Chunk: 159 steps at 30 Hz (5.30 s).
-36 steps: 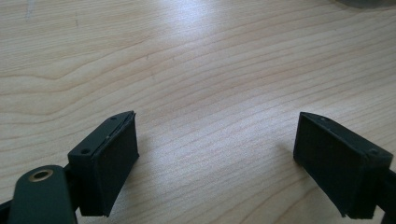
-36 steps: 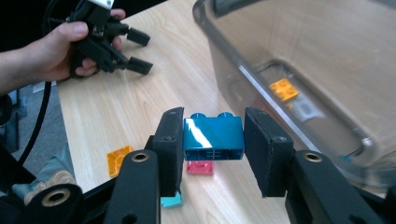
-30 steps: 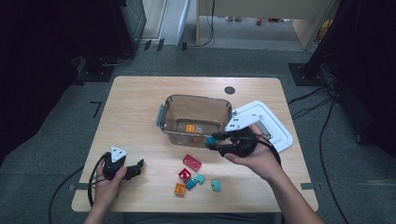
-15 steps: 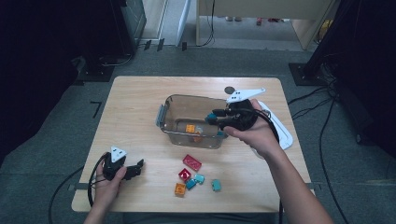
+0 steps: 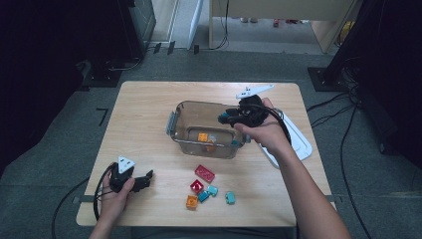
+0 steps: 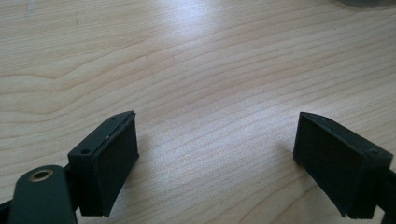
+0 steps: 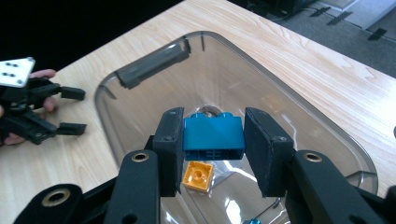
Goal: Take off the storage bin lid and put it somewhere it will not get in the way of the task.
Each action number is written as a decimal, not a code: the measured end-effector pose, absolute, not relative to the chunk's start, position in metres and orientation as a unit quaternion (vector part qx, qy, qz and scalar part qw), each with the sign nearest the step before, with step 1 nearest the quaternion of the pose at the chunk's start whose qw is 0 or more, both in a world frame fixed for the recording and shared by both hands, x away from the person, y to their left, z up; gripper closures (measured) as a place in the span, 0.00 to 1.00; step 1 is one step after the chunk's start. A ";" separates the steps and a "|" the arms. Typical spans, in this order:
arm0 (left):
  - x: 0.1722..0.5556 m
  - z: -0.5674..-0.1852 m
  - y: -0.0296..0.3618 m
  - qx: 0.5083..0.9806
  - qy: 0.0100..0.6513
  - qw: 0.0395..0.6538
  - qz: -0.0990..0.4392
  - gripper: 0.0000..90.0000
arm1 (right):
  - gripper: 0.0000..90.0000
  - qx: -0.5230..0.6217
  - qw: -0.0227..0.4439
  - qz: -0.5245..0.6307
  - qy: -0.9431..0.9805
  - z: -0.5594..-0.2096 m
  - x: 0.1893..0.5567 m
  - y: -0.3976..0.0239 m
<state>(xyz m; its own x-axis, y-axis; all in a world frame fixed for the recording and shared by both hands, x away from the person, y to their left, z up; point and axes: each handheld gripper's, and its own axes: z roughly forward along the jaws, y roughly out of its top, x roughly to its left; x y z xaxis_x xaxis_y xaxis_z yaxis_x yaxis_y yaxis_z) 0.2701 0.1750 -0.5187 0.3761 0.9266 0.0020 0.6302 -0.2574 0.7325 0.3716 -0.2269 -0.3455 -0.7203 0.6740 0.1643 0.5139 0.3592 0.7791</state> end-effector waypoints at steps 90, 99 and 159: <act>0.270 -0.519 0.175 0.762 0.510 0.330 0.223 0.15 | 0.57 0.330 0.090 0.417 0.842 -0.356 0.305 -0.212; 0.270 -0.518 0.175 0.763 0.510 0.330 0.222 0.15 | 0.57 0.316 0.082 0.425 0.844 -0.375 0.288 -0.210; 0.270 -0.519 0.175 0.765 0.506 0.332 0.221 0.15 | 0.58 0.318 0.087 0.354 0.875 -0.505 0.275 -0.160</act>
